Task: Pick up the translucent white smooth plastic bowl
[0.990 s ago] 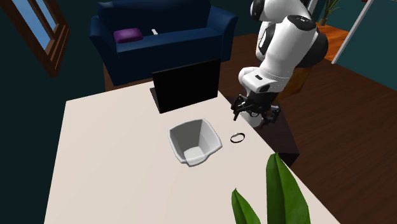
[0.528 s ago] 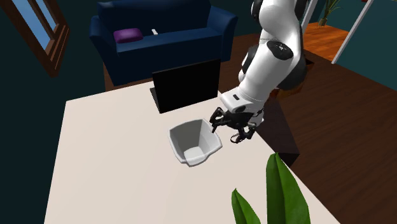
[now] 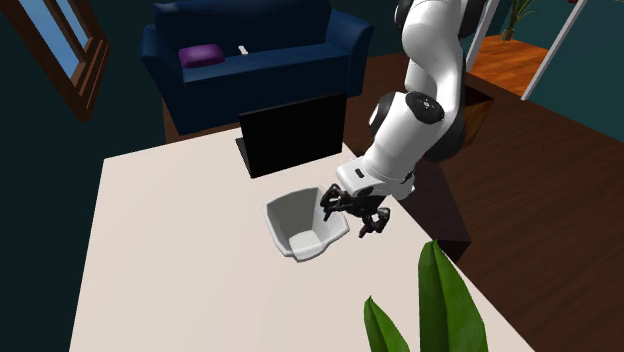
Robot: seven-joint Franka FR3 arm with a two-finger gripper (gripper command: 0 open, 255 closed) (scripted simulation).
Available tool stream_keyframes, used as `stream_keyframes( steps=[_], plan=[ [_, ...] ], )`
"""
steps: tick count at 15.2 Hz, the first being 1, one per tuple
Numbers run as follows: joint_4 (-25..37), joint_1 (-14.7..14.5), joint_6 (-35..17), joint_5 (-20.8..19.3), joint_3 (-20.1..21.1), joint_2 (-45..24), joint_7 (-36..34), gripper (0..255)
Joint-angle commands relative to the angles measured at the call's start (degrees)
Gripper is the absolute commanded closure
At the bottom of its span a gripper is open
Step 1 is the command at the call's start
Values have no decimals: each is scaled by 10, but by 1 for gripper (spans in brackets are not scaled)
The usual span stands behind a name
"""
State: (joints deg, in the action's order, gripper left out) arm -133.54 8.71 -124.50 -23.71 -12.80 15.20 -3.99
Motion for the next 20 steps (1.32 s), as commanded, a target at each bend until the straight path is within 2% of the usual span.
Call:
stream_keyframes(
  steps=[1,2,3,12,20],
  plan=[
    [-9,1,-12,-3,-1,-4,-4,0],
    [-9,1,-12,-3,-1,-4,-4,0],
    [-9,1,-14,-3,-1,-5,-5,255],
    [-9,1,-12,-3,-1,-4,-4,255],
    [34,-3,49,9,4,17,14,255]
  ],
)
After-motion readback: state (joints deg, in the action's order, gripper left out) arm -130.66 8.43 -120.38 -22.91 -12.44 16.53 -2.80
